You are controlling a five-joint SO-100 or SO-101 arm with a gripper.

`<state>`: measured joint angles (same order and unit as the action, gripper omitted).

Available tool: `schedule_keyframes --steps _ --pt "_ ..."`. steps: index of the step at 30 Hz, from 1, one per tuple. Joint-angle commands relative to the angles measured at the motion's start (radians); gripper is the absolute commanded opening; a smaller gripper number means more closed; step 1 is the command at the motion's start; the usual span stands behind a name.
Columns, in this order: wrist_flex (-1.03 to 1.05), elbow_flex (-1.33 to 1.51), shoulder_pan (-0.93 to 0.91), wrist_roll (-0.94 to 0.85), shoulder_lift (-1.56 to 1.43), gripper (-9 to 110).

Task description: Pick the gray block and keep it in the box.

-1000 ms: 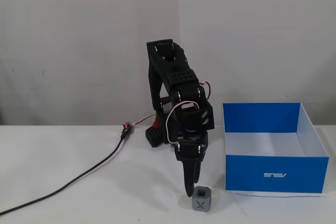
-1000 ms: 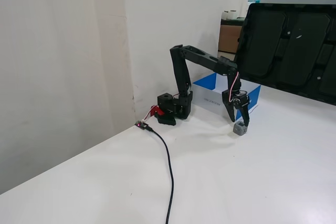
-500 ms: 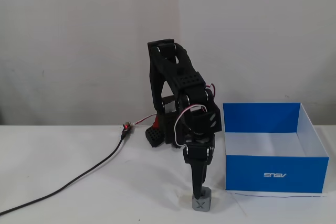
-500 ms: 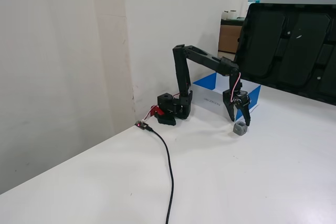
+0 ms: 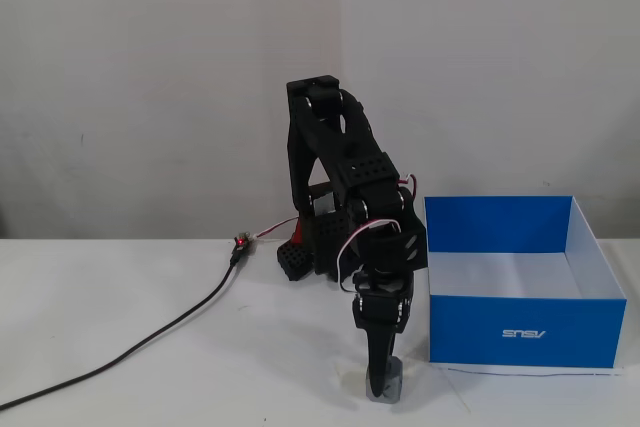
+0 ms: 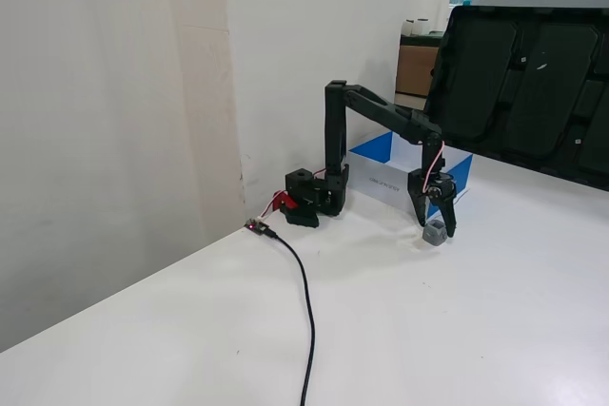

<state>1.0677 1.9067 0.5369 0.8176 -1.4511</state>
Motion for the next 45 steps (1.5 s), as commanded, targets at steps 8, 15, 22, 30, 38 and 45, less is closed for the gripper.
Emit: schedule_keyframes --steps 8,15,22,30,38,45 --pt "-0.034 -0.072 -0.003 0.006 0.006 23" --pt "-0.034 -0.077 -0.003 0.006 0.014 20" --pt "-0.029 -0.077 -0.008 0.006 0.015 12" --pt "-0.025 -0.074 -0.014 0.006 0.015 8" --pt "-0.009 -0.100 -0.057 0.000 -0.028 9" --pt "0.069 -0.175 -0.072 -0.038 -0.086 9"
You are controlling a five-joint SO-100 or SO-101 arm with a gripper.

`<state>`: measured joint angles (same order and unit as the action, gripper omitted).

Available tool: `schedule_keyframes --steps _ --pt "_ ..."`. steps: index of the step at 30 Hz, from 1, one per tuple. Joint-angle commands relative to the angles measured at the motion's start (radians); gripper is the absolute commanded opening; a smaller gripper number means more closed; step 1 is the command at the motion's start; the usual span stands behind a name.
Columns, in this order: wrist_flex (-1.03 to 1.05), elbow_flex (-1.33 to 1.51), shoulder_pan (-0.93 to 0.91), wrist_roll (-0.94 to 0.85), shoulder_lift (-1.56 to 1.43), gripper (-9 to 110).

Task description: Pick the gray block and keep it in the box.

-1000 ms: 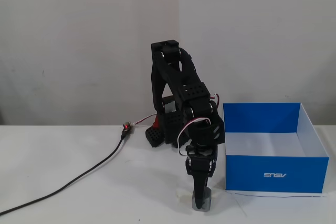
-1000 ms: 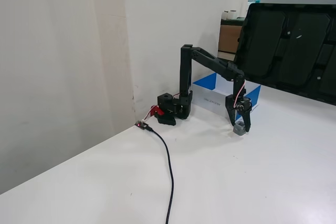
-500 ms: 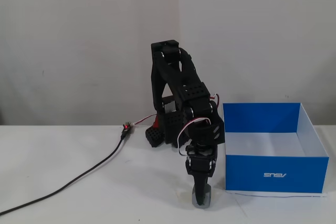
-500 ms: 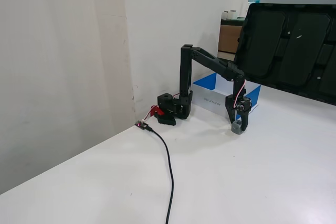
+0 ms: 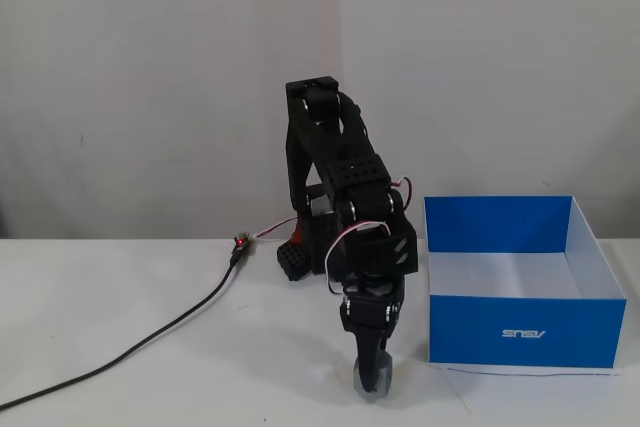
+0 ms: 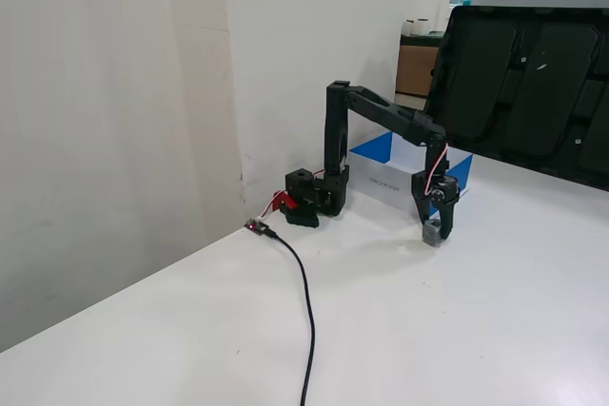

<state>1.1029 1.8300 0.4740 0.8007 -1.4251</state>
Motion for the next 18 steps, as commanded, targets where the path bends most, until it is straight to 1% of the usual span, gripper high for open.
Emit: schedule_keyframes --steps 1,9,13,18 --pt "0.048 -0.114 -0.011 -0.029 -0.120 9" --pt "0.225 -0.307 0.032 -0.095 -0.176 9" --pt "0.304 -0.394 0.087 -0.132 -0.209 10" --pt "0.362 -0.433 0.192 -0.173 -0.281 10"
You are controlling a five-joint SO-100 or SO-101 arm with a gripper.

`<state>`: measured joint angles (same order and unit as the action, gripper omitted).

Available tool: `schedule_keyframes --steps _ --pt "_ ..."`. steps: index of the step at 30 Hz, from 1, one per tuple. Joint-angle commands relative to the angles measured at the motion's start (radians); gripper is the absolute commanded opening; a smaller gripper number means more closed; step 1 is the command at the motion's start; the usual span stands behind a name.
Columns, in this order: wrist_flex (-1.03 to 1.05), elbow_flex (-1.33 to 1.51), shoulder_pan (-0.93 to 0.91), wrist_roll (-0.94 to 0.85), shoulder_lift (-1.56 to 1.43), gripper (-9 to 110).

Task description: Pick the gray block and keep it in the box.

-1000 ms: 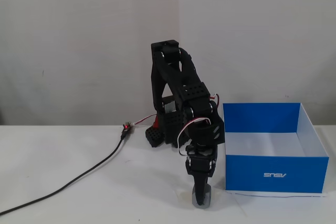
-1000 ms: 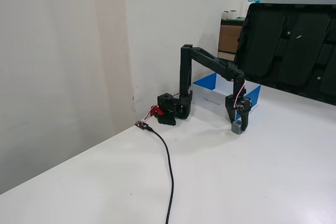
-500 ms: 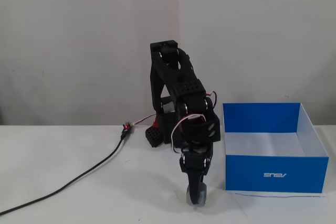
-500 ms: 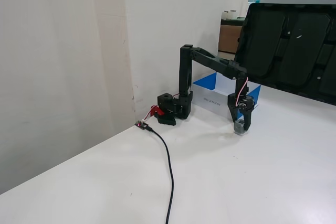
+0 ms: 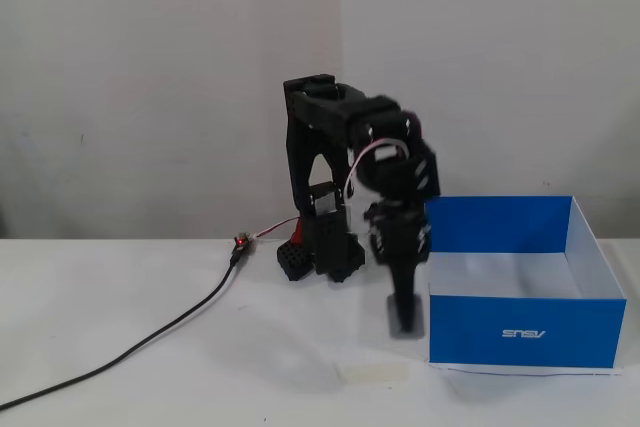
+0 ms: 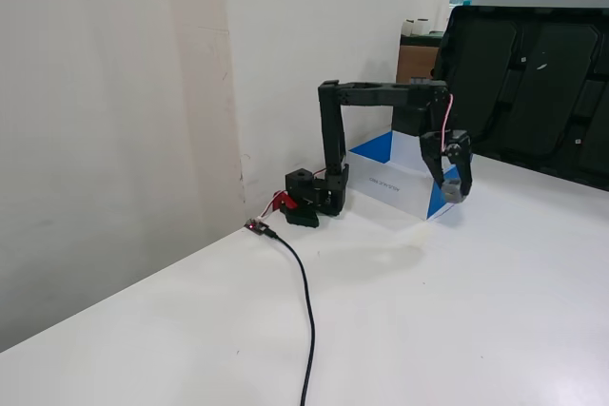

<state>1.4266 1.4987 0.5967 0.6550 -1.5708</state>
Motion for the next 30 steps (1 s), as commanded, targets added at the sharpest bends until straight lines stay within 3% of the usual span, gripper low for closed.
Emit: schedule_keyframes --steps 1,18,30 --pt "0.046 -0.101 0.092 -0.034 -0.158 10" --pt "0.149 0.026 0.586 -0.101 -0.413 11" --pt "0.115 0.037 0.698 -0.106 -0.331 11"
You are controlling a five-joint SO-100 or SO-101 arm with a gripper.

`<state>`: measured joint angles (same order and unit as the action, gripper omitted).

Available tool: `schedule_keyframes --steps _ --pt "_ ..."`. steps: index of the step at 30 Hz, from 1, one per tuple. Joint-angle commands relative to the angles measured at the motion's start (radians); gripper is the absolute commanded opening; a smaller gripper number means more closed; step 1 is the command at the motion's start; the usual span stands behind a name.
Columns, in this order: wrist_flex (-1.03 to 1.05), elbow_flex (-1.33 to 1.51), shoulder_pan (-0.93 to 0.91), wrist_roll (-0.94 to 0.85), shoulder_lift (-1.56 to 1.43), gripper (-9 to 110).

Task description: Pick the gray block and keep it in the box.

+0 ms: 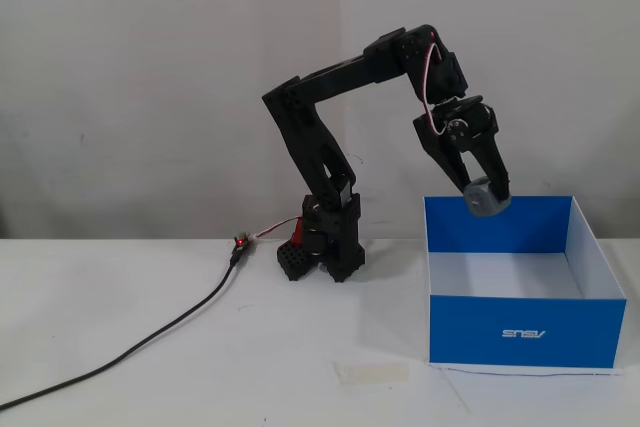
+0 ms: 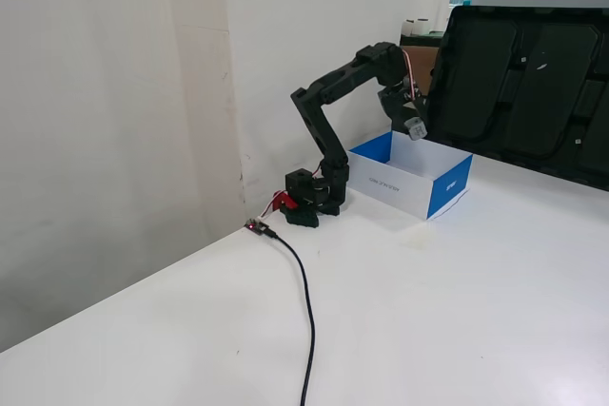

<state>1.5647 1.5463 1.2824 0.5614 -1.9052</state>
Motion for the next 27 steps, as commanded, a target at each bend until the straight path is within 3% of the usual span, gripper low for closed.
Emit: schedule_keyframes --steps 1,4,9,13,15,27 --pt "-0.025 -0.011 0.012 -0.014 0.008 12" --pt "-0.023 -0.002 0.017 -0.014 0.014 28" --pt "-0.023 0.018 0.018 -0.014 0.011 32" --pt "-0.023 0.032 0.015 -0.037 0.000 25" --pt "-0.023 0.038 -0.003 -0.052 -0.020 13" --pt "-0.028 0.110 -0.331 -0.316 -0.156 8"
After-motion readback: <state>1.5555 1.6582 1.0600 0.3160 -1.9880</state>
